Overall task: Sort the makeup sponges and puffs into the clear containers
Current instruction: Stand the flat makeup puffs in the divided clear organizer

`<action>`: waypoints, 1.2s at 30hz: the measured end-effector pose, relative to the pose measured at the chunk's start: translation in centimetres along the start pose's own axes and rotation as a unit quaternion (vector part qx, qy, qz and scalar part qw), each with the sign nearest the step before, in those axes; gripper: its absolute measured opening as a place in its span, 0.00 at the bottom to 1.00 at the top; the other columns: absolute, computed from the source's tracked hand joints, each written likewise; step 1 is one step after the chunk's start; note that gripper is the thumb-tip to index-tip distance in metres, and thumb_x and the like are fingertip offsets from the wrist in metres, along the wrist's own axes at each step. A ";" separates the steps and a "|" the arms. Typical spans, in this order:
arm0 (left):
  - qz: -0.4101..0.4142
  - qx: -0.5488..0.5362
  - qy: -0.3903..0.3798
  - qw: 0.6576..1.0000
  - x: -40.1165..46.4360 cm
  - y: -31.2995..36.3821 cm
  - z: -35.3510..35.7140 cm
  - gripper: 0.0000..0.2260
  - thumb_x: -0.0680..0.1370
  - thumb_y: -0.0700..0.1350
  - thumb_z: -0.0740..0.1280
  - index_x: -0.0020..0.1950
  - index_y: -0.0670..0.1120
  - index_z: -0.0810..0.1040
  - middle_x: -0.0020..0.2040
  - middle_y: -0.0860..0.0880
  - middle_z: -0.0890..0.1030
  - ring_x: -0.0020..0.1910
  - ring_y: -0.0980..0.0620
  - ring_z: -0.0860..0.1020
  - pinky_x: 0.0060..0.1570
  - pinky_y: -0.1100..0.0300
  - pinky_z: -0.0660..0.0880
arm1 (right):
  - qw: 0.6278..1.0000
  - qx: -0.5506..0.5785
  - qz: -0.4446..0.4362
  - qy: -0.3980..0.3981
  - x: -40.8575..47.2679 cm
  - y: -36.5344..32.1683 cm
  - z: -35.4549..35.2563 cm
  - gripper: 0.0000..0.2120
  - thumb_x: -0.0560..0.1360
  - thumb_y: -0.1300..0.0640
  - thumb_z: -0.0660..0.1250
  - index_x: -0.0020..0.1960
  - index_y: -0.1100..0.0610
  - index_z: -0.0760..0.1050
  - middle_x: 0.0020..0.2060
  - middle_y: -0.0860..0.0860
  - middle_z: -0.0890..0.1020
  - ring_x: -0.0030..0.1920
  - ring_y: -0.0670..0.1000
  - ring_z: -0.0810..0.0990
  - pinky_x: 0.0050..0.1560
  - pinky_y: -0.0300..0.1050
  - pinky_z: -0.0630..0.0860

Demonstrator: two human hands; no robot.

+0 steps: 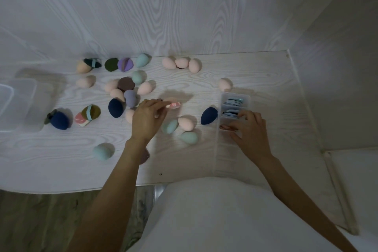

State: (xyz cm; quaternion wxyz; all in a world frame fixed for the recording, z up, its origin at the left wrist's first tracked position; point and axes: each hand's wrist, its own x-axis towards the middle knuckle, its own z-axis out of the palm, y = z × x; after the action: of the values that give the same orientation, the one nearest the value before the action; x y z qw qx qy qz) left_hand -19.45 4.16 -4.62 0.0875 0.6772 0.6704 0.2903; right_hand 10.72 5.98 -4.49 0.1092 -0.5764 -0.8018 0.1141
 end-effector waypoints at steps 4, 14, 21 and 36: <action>0.025 -0.116 0.012 0.993 0.9 6.2 0.8 0.08 0.76 0.44 0.67 0.54 0.46 0.81 0.44 0.50 0.81 0.41 0.55 0.75 0.41 0.63 0.70 | 1.000 0.003 0.022 -0.003 0.0 0.1 0.1 0.11 0.70 0.44 0.68 0.51 0.44 0.80 0.57 0.51 0.74 0.55 0.52 0.64 0.54 0.49 0.65; 0.135 0.012 -0.091 0.987 1.6 11.4 6.7 0.03 0.69 0.48 0.72 0.41 0.50 0.84 0.34 0.52 0.81 0.35 0.50 0.76 0.32 0.62 0.69 | 0.997 0.051 0.022 0.046 -0.4 0.5 0.4 0.16 0.67 0.44 0.63 0.54 0.44 0.75 0.53 0.56 0.77 0.53 0.56 0.65 0.50 0.54 0.69; 0.159 0.078 -0.156 0.972 2.2 12.5 7.6 0.04 0.67 0.47 0.72 0.33 0.50 0.80 0.26 0.50 0.78 0.28 0.48 0.76 0.31 0.62 0.69 | 0.999 0.020 0.013 0.032 -0.8 1.0 0.2 0.16 0.68 0.44 0.62 0.52 0.48 0.80 0.55 0.56 0.77 0.55 0.55 0.65 0.52 0.47 0.60; 0.169 0.164 -0.156 0.959 2.0 13.0 7.6 0.01 0.65 0.52 0.74 0.35 0.56 0.84 0.25 0.55 0.77 0.29 0.53 0.74 0.34 0.62 0.64 | 0.998 0.017 0.013 0.058 0.2 1.7 -0.5 0.12 0.73 0.47 0.61 0.46 0.50 0.82 0.56 0.56 0.77 0.56 0.55 0.65 0.49 0.48 0.63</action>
State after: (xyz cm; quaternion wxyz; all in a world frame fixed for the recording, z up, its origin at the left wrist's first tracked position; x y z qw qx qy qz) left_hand -4.56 7.05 -3.64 0.0287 0.8224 0.5628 0.0777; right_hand 12.34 6.76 -4.53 0.1638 -0.5905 -0.7844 0.0959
